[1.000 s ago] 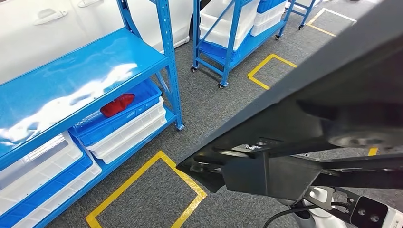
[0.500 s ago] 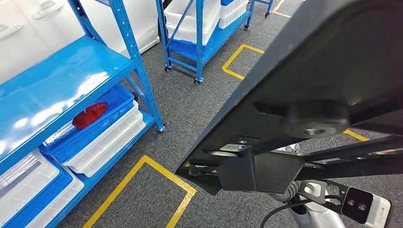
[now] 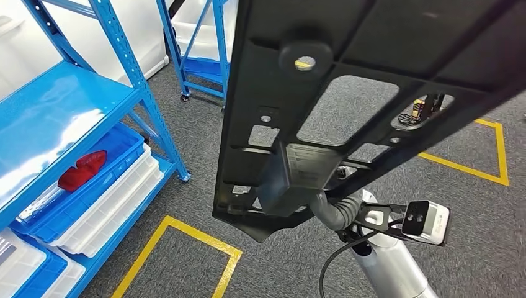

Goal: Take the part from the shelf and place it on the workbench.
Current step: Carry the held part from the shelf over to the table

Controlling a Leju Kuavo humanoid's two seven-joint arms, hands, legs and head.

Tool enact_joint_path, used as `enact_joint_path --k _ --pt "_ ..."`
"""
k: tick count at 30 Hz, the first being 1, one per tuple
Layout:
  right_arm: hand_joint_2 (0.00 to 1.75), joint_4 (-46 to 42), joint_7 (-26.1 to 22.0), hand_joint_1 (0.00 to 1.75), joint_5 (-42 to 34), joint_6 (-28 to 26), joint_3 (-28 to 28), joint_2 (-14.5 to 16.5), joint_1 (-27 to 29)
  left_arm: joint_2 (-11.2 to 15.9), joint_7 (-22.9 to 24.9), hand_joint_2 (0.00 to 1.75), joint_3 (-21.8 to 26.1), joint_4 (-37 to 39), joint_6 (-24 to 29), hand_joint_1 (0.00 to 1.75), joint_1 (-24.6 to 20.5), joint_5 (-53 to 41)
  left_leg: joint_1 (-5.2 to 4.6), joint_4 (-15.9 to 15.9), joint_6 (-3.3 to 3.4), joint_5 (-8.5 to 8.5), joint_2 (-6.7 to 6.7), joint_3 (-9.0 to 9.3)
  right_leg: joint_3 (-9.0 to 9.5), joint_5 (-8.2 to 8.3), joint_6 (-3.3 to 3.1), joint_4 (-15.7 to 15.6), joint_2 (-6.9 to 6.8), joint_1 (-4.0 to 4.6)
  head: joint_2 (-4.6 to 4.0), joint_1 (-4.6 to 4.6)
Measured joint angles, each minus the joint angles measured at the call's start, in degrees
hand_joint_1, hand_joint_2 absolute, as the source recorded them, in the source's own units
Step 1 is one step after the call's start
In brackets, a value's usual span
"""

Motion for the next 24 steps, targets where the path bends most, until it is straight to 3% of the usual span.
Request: enact_joint_path --k 2,4,5,6,7,9,11,13,15,17,19,20,21,22,23,24 --pt "1.75 1.57 0.34 1.75 -0.1 -0.44 0.04 0.39 -0.75 -0.33 0.1 0.0 0.02 0.0 -0.02 0.0 0.29 0.02 -0.17 -0.18 0.47 0.17 1.3 -0.1 -3.01 -3.42 0.3 6.22 -3.13 0.02 0.0 0.28" --pt "1.75 2.95 0.64 1.75 -0.26 -0.56 0.04 0.86 -1.03 -0.46 0.21 0.0 0.07 0.0 -0.01 0.0 0.56 0.05 -0.41 -0.14 0.61 0.12 2.62 -0.24 -6.53 -6.31 0.48 13.48 -4.55 -0.13 0.01 0.41" --pt "1.75 3.55 0.72 1.75 -0.3 -0.56 0.03 0.97 -1.03 -0.51 0.23 0.0 0.1 0.0 0.0 0.0 0.61 0.07 -0.48 -0.13 0.64 0.08 3.26 -0.27 -7.19 -6.38 0.47 14.88 -4.84 -0.17 0.01 0.43" --pt "1.75 4.06 0.8 1.75 -0.31 -0.55 0.02 1.06 -1.04 -0.57 0.23 0.0 0.13 0.0 0.01 0.0 0.6 0.09 -0.55 -0.11 0.63 0.03 3.87 -0.26 -6.73 -5.46 0.37 14.04 -5.07 -0.16 0.01 0.44" --pt "1.75 4.51 0.84 1.75 -0.31 -0.55 -0.01 1.14 -1.11 -0.65 0.23 0.0 0.16 0.0 0.01 0.0 0.56 0.09 -0.62 -0.11 0.59 -0.04 4.45 -0.19 -5.01 -3.68 0.15 10.79 -5.55 -0.09 0.01 0.44" --pt "1.75 5.18 0.84 1.75 -0.31 -0.53 -0.12 1.46 -1.42 -0.87 0.2 0.0 0.19 0.0 0.01 0.0 0.54 0.09 -0.92 -0.07 0.34 -0.26 5.56 0.0 -0.66 -0.66 -0.64 2.49 -8.31 0.47 0.0 0.41" --pt "1.75 5.66 0.84 1.75 -0.32 -0.5 -0.33 1.85 -1.73 -1.03 0.14 0.0 0.2 0.0 0.03 0.0 0.58 0.09 -1.18 -0.04 -0.09 -0.52 6.65 0.15 1.34 0.21 -1.34 -1.7 -10.04 1.12 0.0 0.35" --pt "1.75 5.98 0.87 1.75 -0.33 -0.46 -0.73 2.04 -1.83 -1.14 0.05 0.0 0.2 0.0 0.09 0.0 0.57 0.09 -1.27 -0.13 -0.6 -0.73 7.77 0.36 1.26 0.34 -1.74 -2.09 -8.79 1.17 0.01 0.28" --pt "1.75 6.13 0.9 1.75 -0.33 -0.42 -1.24 2.21 -1.9 -1.26 -0.02 0.0 0.21 0.0 0.17 0.0 0.56 0.1 -1.06 1.15 -1.17 -1.88 6.18 0.03 1.42 0.77 -2.23 -2.65 -7.37 0.8 0.01 0.26" --pt "1.75 6.23 0.91 1.75 -0.33 -0.41 -1.56 2.61 -2.05 -1.33 -0.08 0.0 0.24 0.0 0.21 0.0 0.7 0.13 -0.74 6.8 -1.64 -5.16 2.81 -2.41 1.57 1.08 -2.6 -2.99 -6.01 0.52 0.01 0.11" --pt "1.75 6.47 0.95 1.75 -0.33 -0.38 -1.65 2.93 -2.07 -1.36 -0.1 0.0 0.3 0.0 0.25 0.0 0.88 0.16 -0.64 14.55 -1.96 -8.32 1.49 -6.07 1.54 1.1 -2.74 -2.89 -4.45 0.5 0.0 -0.07" --pt "1.75 6.63 0.98 1.75 -0.33 -0.36 -1.7 3.01 -2.05 -1.36 -0.1 0.0 0.34 0.0 0.26 0.0 0.96 0.17 -0.58 16.64 -2.1 -8.55 1.38 -7.18 1.53 1.09 -2.74 -2.79 -3.58 0.49 0.0 -0.09" --pt "1.75 6.77 1.01 1.75 -0.33 -0.36 -1.8 3.03 -2.03 -1.36 -0.1 0.0 0.39 0.0 0.26 0.0 1.02 0.17 -0.47 16.4 -2.19 -7.6 1.33 -7.25 1.53 1.05 -2.68 -2.64 -2.7 0.45 0.0 -0.09" --pt "1.75 6.88 1.03 1.75 -0.33 -0.37 -1.98 3.05 -2.02 -1.34 -0.07 0.0 0.46 0.0 0.27 0.0 1.06 0.18 -0.29 13.89 -2.26 -5.67 1.13 -6.26 1.54 0.96 -2.55 -2.42 -1.82 0.37 0.0 -0.09" --pt "1.75 6.94 1.03 1.75 -0.33 -0.38 -2.22 3.06 -2.01 -1.33 0.0 0.0 0.55 0.0 0.3 0.0 1.1 0.2 -0.03 9.95 -2.34 -3.37 0.34 -4.6 1.5 0.82 -2.35 -2.14 -1.01 0.29 0.0 -0.1" --pt "1.75 6.96 1.01 1.75 -0.33 -0.35 -2.56 3.07 -1.99 -1.31 0.13 0.0 0.66 0.01 0.39 0.0 1.12 0.25 0.27 6.1 -2.43 -1.78 -1.27 -2.98 1.3 0.66 -2.05 -1.75 -0.27 0.27 0.01 -0.14"
